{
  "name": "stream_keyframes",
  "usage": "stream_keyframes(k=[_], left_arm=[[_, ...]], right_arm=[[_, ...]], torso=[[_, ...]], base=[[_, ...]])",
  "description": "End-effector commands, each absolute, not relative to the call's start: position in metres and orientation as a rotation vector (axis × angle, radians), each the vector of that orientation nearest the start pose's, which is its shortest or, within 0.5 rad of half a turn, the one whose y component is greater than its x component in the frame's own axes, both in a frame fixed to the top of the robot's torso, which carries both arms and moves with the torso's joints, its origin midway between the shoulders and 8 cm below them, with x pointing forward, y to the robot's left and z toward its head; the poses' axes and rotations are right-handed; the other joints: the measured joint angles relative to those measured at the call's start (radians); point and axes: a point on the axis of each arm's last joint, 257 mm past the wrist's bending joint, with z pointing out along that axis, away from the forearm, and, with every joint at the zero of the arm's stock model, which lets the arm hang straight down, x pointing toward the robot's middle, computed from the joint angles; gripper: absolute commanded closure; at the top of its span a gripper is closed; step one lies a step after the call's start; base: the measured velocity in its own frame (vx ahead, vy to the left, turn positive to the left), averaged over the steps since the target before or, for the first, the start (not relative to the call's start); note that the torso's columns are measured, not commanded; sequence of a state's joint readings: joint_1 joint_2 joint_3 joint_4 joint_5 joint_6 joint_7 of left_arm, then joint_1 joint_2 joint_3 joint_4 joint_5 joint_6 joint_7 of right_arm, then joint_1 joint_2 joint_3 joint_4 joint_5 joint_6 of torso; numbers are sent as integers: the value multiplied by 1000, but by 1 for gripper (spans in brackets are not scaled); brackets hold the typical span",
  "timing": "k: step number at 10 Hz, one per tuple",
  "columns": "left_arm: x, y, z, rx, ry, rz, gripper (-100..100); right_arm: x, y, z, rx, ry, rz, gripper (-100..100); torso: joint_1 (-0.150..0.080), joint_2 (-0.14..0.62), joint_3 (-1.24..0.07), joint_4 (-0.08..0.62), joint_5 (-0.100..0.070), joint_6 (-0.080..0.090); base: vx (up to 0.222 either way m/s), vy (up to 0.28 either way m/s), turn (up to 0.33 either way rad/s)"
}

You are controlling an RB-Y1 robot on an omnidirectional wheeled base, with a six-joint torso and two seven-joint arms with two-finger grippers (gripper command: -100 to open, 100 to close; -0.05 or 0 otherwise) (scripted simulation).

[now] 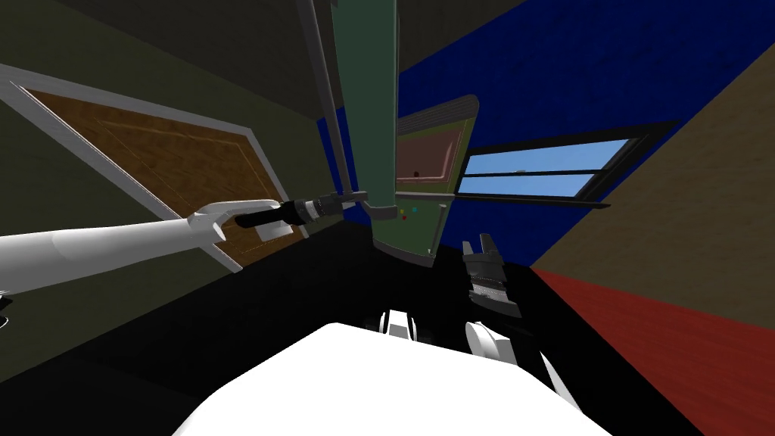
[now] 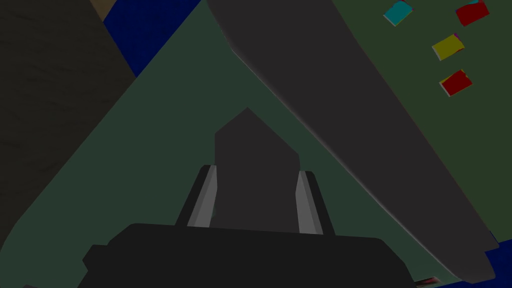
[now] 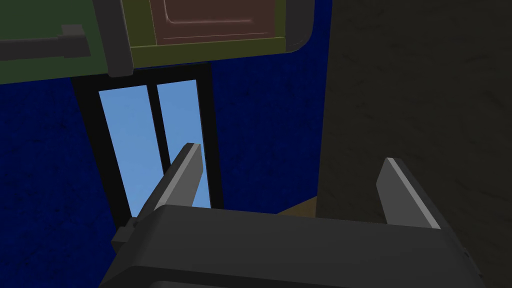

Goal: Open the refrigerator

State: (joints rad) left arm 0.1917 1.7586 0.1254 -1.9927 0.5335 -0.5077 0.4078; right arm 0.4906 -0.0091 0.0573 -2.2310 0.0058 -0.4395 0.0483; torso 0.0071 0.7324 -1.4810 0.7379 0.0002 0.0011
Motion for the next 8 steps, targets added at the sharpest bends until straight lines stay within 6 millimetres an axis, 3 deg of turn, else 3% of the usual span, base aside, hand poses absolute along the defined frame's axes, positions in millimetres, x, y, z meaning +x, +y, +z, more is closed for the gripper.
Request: stream_keyframes(k=[1,4,8], left_arm=[[427,219,123,86,1657,-1340,100],[418,208,124,121,1661,-1369,100],[398,186,125,188,1670,-1428,100]], right_arm=[[366,-260,-7,715,710,1292,0],[366,-260,-7,715,710,1291,0],[366,-260,-7,715,710,1291,0]], torso=[[5,0,-1,1,2,-1],[-8,-5,-5,-1,-3,1],[-9,-10,-10,-1,-5,3]], base=[[33,283,4],[21,255,1],[47,267,1]])
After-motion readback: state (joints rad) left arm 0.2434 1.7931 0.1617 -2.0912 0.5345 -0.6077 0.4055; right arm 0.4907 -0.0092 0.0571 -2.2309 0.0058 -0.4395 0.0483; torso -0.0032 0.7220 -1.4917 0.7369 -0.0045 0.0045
